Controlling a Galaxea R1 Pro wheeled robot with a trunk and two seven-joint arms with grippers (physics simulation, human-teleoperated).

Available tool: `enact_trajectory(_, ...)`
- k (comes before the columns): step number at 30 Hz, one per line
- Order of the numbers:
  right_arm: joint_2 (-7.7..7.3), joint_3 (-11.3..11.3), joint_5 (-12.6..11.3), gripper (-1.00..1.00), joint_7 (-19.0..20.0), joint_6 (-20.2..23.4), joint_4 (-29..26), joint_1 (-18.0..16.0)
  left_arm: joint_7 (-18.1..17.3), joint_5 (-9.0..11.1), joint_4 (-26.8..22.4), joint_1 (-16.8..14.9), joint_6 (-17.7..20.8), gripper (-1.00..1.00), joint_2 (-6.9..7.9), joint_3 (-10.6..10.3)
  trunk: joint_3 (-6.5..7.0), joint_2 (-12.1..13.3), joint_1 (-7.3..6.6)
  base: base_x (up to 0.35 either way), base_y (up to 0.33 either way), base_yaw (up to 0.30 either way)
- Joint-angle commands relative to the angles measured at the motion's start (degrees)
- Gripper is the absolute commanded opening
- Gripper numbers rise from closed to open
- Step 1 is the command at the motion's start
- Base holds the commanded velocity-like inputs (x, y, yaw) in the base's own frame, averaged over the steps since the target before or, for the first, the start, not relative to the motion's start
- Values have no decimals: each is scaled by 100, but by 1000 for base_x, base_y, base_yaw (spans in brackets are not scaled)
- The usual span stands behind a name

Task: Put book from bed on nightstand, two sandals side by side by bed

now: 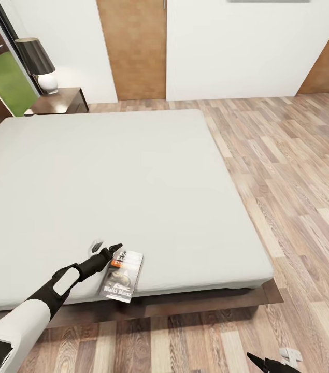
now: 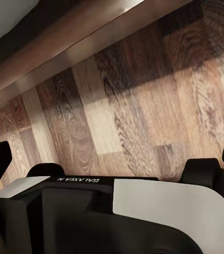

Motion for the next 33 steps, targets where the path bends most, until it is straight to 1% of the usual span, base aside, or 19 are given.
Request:
enact_trajectory(1, -4, 36, -56, 100, 13, -9, 8, -1, 7, 25, 5, 0, 35, 100, 4, -41, -4, -2, 0, 0, -18, 0)
enact_trajectory(10, -4, 34, -56, 100, 14, -9, 8, -5, 7, 25, 5, 0, 35, 100, 4, -41, -4, -2, 0, 0, -71, 0)
enact_trajectory(33, -4, 36, -56, 100, 13, -8, 8, 0, 7, 25, 5, 0, 35, 100, 6, -41, -4, -2, 0, 0, -3, 0)
